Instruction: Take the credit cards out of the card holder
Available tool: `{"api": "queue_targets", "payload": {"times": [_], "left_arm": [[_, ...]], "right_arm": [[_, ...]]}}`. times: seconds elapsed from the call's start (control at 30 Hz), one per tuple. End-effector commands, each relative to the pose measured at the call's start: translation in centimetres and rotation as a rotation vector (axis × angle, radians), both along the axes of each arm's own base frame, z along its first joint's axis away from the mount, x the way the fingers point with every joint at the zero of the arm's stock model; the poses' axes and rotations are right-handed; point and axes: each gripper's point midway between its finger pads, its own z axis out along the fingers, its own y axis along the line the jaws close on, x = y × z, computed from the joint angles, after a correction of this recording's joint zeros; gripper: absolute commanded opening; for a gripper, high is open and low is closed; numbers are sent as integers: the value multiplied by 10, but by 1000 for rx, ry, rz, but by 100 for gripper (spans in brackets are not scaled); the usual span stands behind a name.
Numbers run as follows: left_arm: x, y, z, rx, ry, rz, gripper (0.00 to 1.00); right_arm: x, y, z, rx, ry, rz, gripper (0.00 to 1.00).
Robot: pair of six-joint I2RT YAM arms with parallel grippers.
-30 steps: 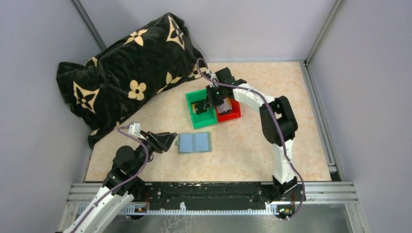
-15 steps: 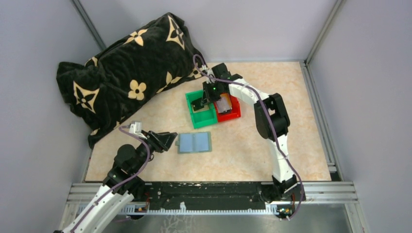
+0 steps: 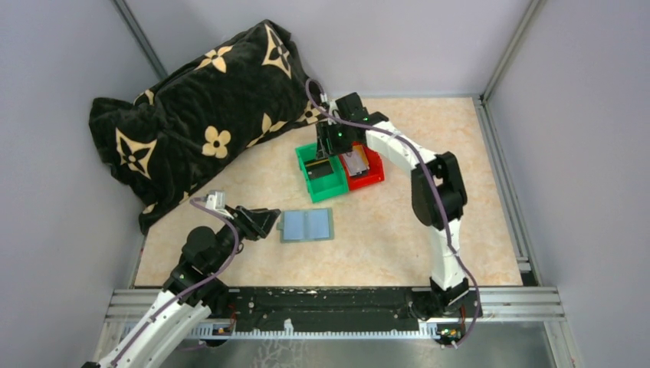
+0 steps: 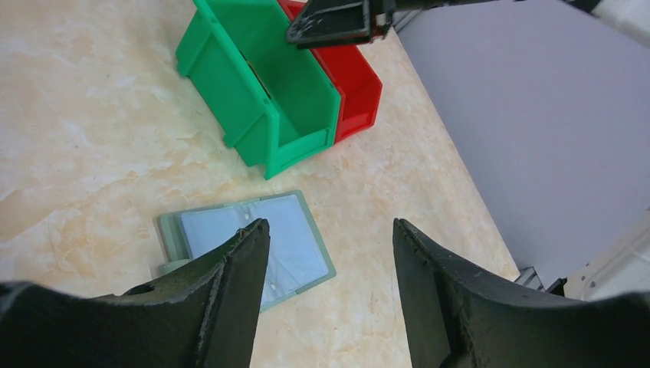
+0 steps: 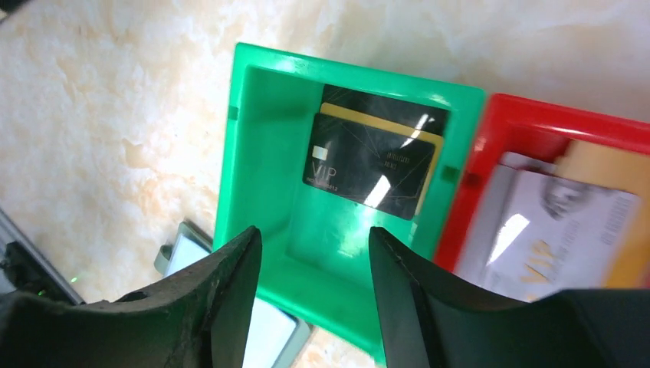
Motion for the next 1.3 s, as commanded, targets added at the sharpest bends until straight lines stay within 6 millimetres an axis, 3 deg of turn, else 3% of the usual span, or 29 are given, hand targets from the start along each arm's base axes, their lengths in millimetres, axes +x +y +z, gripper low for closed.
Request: {"api": "queue_targets", "payload": {"times": [0.0,0.1,0.23,0.4,0.5,0.57,0.63,0.73,0.8,1.03,1.27], "left_arm": [[2,1,11,19,-45,1,67],[2,-1,10,25,-45,-8,67],[4,-2,4,31,-21,-5,67],[6,-19,-22,102,100,-79,58],[7,-22,-32,131,212,-80,47],[12,-14,-30,126,218,-20,46],[15,0,-22,126,211,56,47],[11,28,-14,149,245,183,52],[5,43,-3,136,234,232,55],[-18,73,10,73,216,318,55],[-19,78,19,66,190,333,55]], "right_arm": [[5,-16,128,36,-343,-75,55],[-18,-22,148,-5,-418,-78,55],[-68,-12,145,-29,-439,-39,55],[-130,-2,88,13,-331,-5,49],[-157,5,51,-27,-268,3,48],[-172,15,35,-60,-256,15,52],[-186,29,24,-84,-236,25,63],[-189,47,8,-151,-226,3,83],[-186,59,-1,-188,-227,-14,89],[-181,97,-38,-208,-176,-32,89],[-182,102,-69,-246,-130,-50,86]]}}
